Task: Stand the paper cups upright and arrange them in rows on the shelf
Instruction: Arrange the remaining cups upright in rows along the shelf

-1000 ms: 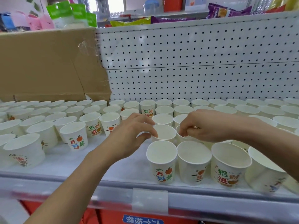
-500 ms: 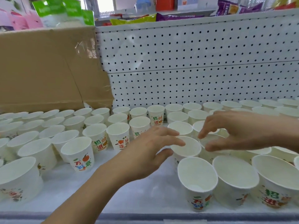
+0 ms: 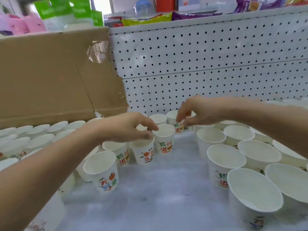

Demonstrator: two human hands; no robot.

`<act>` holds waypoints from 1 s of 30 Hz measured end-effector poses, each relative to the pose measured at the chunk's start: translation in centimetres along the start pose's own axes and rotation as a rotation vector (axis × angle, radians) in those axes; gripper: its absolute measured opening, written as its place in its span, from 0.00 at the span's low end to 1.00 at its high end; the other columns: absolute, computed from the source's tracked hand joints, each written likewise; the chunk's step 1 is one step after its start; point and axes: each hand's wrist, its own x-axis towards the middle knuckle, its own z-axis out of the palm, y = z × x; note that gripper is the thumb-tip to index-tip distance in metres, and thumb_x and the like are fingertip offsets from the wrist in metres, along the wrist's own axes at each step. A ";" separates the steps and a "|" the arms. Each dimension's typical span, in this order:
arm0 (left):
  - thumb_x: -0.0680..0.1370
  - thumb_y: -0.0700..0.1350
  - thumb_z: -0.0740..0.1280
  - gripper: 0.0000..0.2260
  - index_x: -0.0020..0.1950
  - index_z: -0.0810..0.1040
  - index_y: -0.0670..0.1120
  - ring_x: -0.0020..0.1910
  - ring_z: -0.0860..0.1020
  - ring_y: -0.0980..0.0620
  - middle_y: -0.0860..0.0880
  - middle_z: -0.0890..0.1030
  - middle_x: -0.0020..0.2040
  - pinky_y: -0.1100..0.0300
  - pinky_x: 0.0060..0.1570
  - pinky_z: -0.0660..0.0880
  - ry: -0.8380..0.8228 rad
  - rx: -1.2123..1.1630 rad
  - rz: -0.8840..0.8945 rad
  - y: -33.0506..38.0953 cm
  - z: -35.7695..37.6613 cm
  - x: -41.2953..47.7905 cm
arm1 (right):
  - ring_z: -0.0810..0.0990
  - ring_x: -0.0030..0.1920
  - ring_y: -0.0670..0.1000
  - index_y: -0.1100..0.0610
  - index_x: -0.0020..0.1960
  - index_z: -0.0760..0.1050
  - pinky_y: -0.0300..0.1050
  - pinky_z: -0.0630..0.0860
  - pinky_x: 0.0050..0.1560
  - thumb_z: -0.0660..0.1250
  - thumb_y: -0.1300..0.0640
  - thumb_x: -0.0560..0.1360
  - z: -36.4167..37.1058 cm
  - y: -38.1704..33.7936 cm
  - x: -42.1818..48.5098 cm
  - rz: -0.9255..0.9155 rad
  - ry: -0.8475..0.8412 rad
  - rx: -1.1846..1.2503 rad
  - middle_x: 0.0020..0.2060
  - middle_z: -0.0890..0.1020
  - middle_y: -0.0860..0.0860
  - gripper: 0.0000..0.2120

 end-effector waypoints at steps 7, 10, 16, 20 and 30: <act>0.74 0.52 0.70 0.18 0.64 0.75 0.57 0.57 0.70 0.58 0.58 0.77 0.59 0.60 0.57 0.70 0.019 0.223 0.117 -0.9 2.1 1.0 | 0.75 0.52 0.49 0.43 0.47 0.81 0.49 0.75 0.50 0.72 0.52 0.71 3.3 -2.3 3.5 -0.153 -0.079 -0.073 0.51 0.76 0.46 0.06; 0.76 0.52 0.68 0.13 0.61 0.77 0.57 0.54 0.70 0.61 0.60 0.78 0.55 0.62 0.56 0.71 0.048 0.188 0.194 -0.4 2.2 0.3 | 0.74 0.50 0.48 0.45 0.47 0.82 0.50 0.75 0.51 0.72 0.51 0.72 2.9 -2.8 2.5 -0.199 -0.141 -0.064 0.48 0.78 0.45 0.04; 0.76 0.58 0.67 0.11 0.57 0.80 0.60 0.52 0.74 0.68 0.64 0.79 0.53 0.72 0.49 0.70 -0.005 -0.010 0.237 0.3 0.4 -1.2 | 0.73 0.49 0.40 0.42 0.51 0.81 0.39 0.73 0.51 0.72 0.47 0.72 0.5 -3.4 -0.6 -0.197 -0.302 0.043 0.50 0.77 0.40 0.08; 0.76 0.55 0.68 0.09 0.55 0.80 0.57 0.45 0.75 0.71 0.63 0.81 0.50 0.72 0.44 0.69 0.151 0.007 0.057 -1.9 -1.8 1.6 | 0.77 0.43 0.42 0.46 0.48 0.83 0.37 0.74 0.45 0.73 0.51 0.72 -1.0 -0.7 2.2 -0.145 -0.047 0.204 0.42 0.81 0.41 0.05; 0.75 0.53 0.70 0.06 0.48 0.84 0.55 0.44 0.79 0.62 0.60 0.84 0.44 0.61 0.48 0.77 -0.132 0.030 0.051 -1.2 0.7 2.5 | 0.70 0.46 0.44 0.46 0.54 0.78 0.44 0.69 0.44 0.69 0.42 0.73 3.5 0.9 9.2 -0.143 0.056 -0.123 0.46 0.73 0.43 0.12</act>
